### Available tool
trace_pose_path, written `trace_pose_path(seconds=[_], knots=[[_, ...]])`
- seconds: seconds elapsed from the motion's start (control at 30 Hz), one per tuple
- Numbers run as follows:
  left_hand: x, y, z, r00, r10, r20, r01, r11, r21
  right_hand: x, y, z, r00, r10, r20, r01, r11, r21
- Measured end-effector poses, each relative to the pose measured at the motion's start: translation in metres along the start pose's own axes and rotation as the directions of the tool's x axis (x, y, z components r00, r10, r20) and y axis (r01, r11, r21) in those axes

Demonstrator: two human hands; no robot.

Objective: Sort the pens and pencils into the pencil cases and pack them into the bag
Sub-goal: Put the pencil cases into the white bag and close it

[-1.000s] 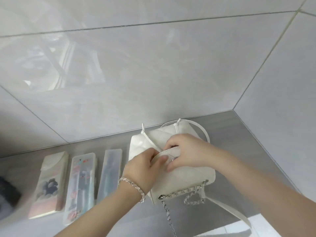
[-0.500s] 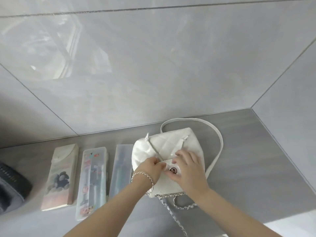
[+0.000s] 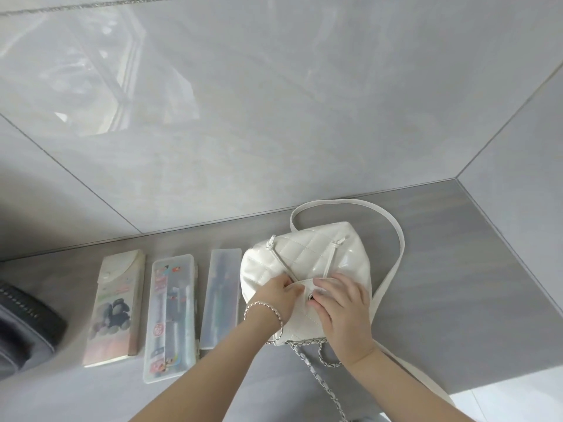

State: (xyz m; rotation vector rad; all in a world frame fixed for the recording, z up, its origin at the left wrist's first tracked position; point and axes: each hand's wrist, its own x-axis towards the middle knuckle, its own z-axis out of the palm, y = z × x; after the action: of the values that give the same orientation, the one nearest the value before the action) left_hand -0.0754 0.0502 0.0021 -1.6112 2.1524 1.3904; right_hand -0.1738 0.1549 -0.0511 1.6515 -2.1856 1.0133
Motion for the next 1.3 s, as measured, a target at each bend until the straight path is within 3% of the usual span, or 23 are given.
trace_pose_path(seconds=[0.13, 0.2, 0.27, 0.33, 0.4, 0.47, 0.57, 0.63, 0.7, 0.8, 0.9, 1.0, 1.1, 1.23, 1.3], knots=[[-0.004, 0.001, 0.002, 1.000, -0.015, -0.012, 0.016, 1.000, 0.015, 0.001, 0.007, 0.001, 0.994, -0.087, 0.069, 0.085, 0.996, 0.039], [-0.004, 0.000, 0.002, 1.000, -0.006, -0.019, 0.007, 1.000, 0.007, 0.009, 0.016, -0.005, 0.964, -0.164, 0.211, 0.145, 0.984, 0.101], [-0.005, -0.003, 0.000, 0.999, 0.024, -0.023, -0.024, 1.000, -0.020, 0.023, 0.022, -0.015, 0.906, -0.171, 0.387, 0.092, 0.973, 0.213], [-0.006, -0.007, -0.002, 0.998, 0.064, -0.010, -0.064, 0.996, -0.067, 0.038, 0.019, -0.031, 0.815, -0.052, 0.578, -0.148, 0.944, 0.294], [-0.009, -0.010, -0.004, 0.996, 0.093, 0.013, -0.092, 0.991, -0.098, 0.044, 0.012, -0.038, 0.772, 0.055, 0.634, -0.322, 0.893, 0.314], [-0.014, -0.010, -0.010, 0.997, 0.080, 0.008, -0.076, 0.967, -0.244, 0.051, 0.004, -0.049, 0.692, 0.164, 0.703, -0.514, 0.796, 0.319], [-0.015, -0.016, -0.017, 0.995, 0.095, 0.031, -0.076, 0.918, -0.389, 0.057, -0.005, -0.074, 0.550, 0.080, 0.832, -0.533, 0.800, 0.275], [-0.018, -0.021, -0.018, 0.984, 0.172, 0.041, -0.154, 0.949, -0.276, 0.056, -0.016, -0.090, 0.388, 0.029, 0.921, -0.516, 0.835, 0.191], [-0.021, -0.026, -0.015, 0.962, 0.266, 0.065, -0.265, 0.964, -0.021, 0.049, -0.024, -0.096, 0.323, 0.121, 0.939, -0.523, 0.849, 0.070], [-0.032, -0.026, -0.012, 0.932, 0.362, 0.037, -0.339, 0.825, 0.452, 0.041, -0.031, -0.085, 0.445, 0.393, 0.804, -0.577, 0.813, -0.078], [-0.039, -0.025, -0.010, 0.924, 0.382, -0.017, -0.290, 0.728, 0.622, 0.042, -0.039, -0.066, 0.532, 0.496, 0.686, -0.501, 0.838, -0.218], [-0.038, -0.026, -0.007, 0.927, 0.370, 0.064, -0.303, 0.636, 0.710, 0.045, -0.045, -0.049, 0.573, 0.501, 0.649, -0.413, 0.860, -0.299], [-0.037, -0.029, -0.007, 0.936, 0.337, 0.100, -0.306, 0.640, 0.704, 0.043, -0.047, -0.044, 0.624, 0.478, 0.618, -0.342, 0.878, -0.334], [-0.036, -0.028, -0.007, 0.923, 0.359, 0.137, -0.359, 0.678, 0.642, 0.031, -0.052, -0.050, 0.729, 0.348, 0.589, -0.222, 0.935, -0.277], [-0.035, -0.028, -0.010, 0.916, 0.378, 0.134, -0.376, 0.694, 0.614, 0.025, -0.055, -0.053, 0.746, 0.304, 0.593, -0.286, 0.950, -0.128]])
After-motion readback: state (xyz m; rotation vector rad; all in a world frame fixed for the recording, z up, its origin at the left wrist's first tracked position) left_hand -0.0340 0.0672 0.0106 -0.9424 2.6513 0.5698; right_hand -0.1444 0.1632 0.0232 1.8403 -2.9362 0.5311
